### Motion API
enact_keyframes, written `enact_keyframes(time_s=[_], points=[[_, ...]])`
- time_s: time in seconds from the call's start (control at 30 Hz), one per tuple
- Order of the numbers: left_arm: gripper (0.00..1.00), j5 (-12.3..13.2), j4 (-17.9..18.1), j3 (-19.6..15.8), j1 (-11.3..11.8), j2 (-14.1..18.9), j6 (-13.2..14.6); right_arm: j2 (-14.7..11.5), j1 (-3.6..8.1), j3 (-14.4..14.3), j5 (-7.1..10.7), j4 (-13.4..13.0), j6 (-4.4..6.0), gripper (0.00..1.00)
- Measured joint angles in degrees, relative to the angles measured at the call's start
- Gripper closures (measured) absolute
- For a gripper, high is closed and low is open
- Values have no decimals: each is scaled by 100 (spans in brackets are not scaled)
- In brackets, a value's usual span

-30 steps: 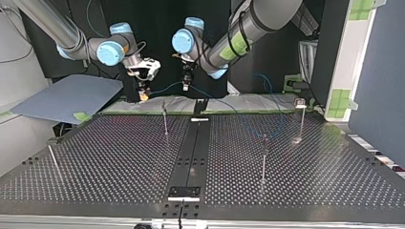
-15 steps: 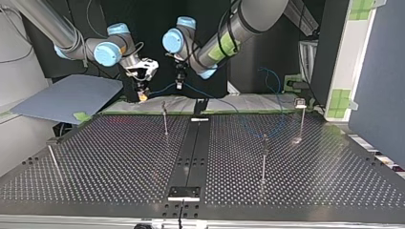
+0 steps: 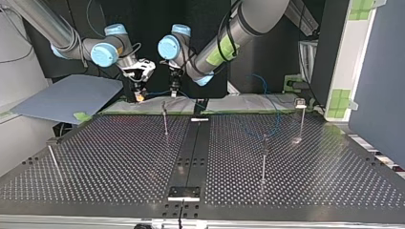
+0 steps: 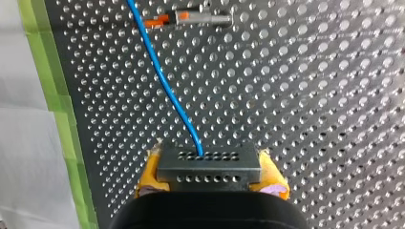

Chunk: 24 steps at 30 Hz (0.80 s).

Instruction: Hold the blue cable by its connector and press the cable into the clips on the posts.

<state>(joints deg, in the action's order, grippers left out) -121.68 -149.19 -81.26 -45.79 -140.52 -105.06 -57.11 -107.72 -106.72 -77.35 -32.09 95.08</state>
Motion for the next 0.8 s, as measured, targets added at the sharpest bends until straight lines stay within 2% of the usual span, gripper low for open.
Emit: enact_keyframes(time_s=[0.13, 0.3, 0.47, 0.8], points=[[100, 88, -3, 5, -10, -3, -4, 72, 94, -1, 63, -82, 82, 100], [100, 196, 9, 11, -15, -64, -5, 258, 178, -3, 259, -254, 189, 100], [100, 231, 18, 71, -7, -150, -5, 354, 206, 31, 427, -366, 218, 100], [100, 383, -97, 466, 39, -287, -42, 398, 256, 164, 478, -457, 325, 100]])
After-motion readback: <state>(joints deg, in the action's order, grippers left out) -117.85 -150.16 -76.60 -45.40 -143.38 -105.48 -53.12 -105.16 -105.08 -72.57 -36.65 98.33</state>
